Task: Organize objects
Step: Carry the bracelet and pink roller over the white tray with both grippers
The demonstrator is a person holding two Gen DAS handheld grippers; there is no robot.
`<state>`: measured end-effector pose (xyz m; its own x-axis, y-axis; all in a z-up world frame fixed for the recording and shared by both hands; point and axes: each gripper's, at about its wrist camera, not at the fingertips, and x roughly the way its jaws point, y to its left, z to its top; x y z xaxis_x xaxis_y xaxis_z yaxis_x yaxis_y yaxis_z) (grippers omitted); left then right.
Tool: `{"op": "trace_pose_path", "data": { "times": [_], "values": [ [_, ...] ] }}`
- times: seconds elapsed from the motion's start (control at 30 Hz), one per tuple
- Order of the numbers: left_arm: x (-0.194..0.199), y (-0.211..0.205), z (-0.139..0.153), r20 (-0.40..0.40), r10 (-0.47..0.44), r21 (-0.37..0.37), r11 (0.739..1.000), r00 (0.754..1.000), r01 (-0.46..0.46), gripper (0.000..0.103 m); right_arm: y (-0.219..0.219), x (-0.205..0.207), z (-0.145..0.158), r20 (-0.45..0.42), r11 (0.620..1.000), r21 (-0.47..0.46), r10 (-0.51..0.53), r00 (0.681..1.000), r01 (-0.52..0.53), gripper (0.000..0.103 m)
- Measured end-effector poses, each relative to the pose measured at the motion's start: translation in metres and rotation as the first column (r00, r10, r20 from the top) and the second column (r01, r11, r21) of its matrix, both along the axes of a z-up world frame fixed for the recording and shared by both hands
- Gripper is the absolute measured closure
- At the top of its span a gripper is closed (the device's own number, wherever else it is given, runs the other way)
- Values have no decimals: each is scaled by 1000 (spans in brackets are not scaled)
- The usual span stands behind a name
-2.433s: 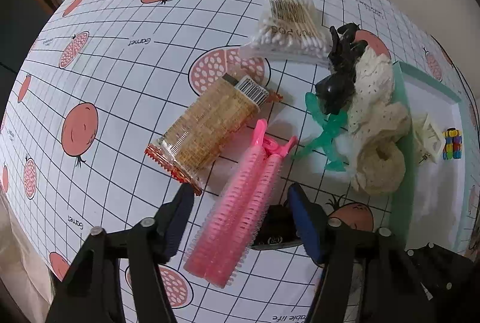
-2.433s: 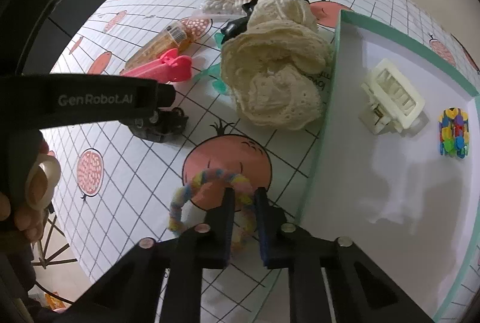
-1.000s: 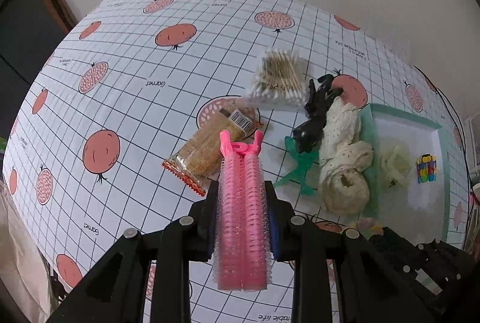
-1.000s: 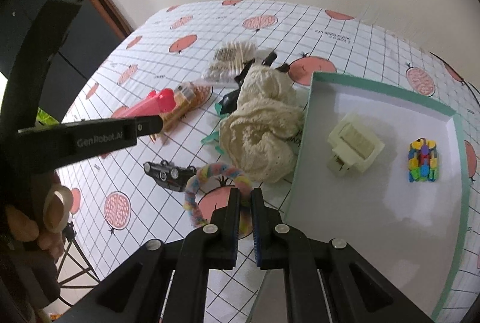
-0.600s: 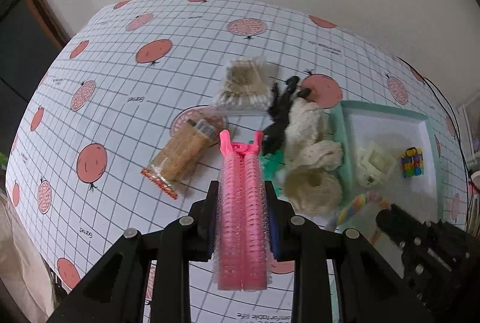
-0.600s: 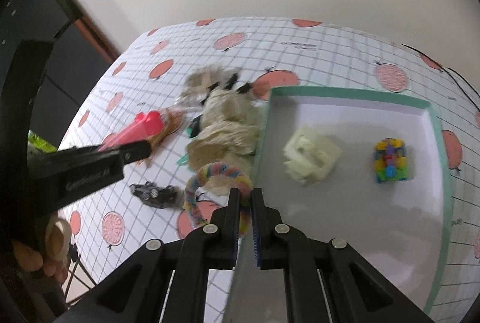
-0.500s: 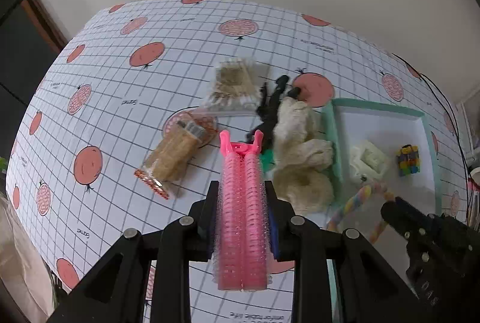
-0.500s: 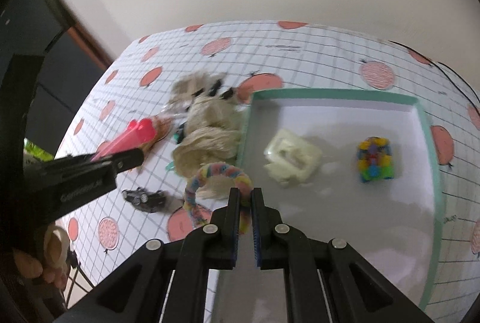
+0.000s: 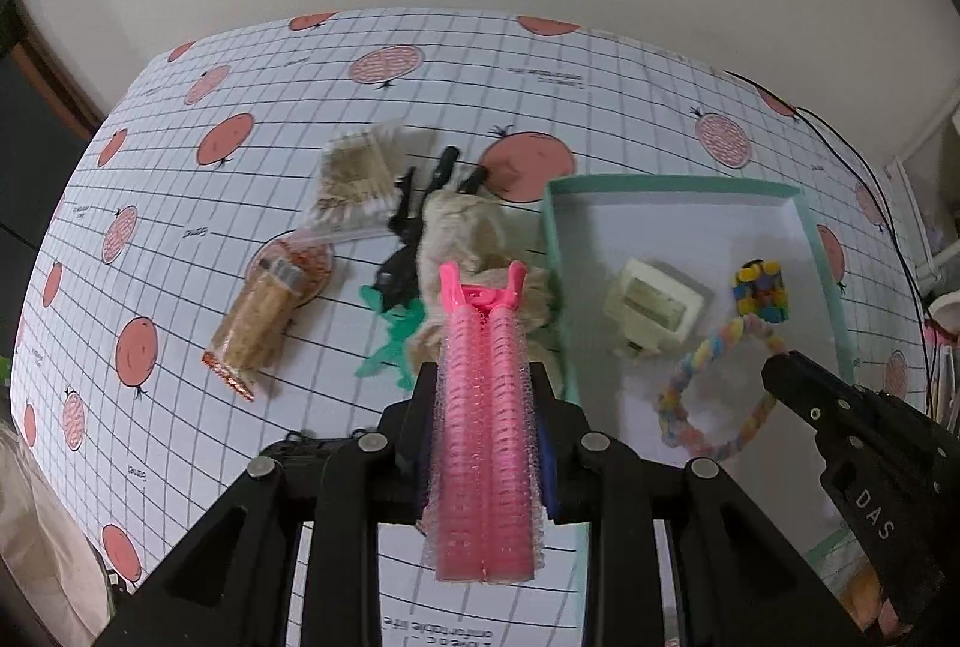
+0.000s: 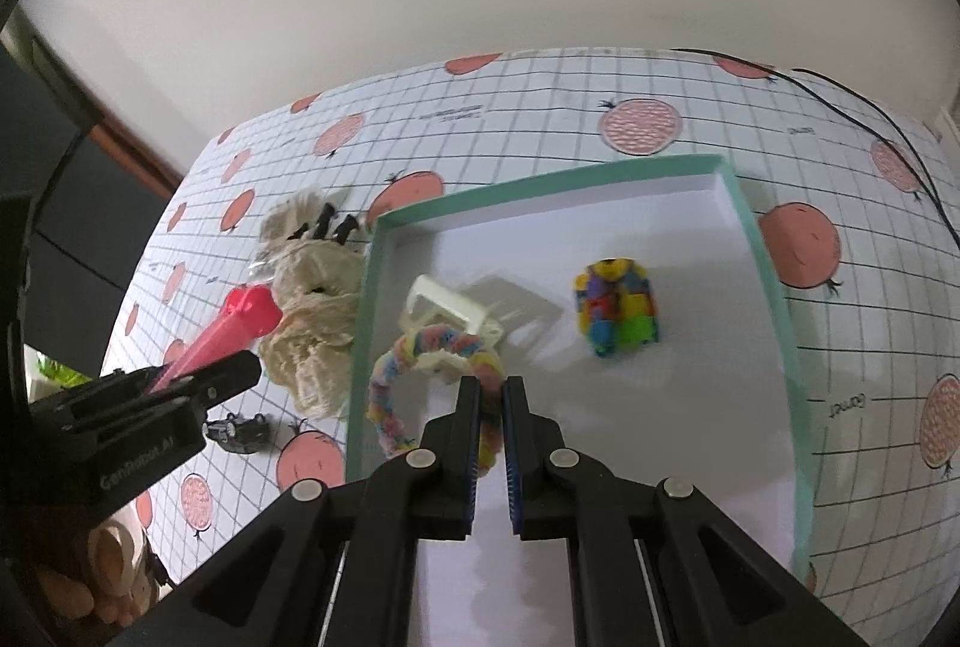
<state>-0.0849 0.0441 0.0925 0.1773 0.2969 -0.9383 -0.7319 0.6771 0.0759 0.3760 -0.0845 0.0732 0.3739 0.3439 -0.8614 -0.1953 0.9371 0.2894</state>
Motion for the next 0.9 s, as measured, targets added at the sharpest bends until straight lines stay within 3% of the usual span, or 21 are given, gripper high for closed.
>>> {"op": "trace_pose_path", "data": {
  "times": [0.47, 0.9],
  "values": [
    [40, -44, -12, -20, -138, -21, 990, 990, 138, 75, -41, 5, -16, -44, 995, -4, -97, 994, 97, 95],
    [55, -65, -33, -68, -186, -52, 982, 980, 183, 75, -55, 10, -31, -77, 991, -46, -133, 988, 129, 95]
  ]
}}
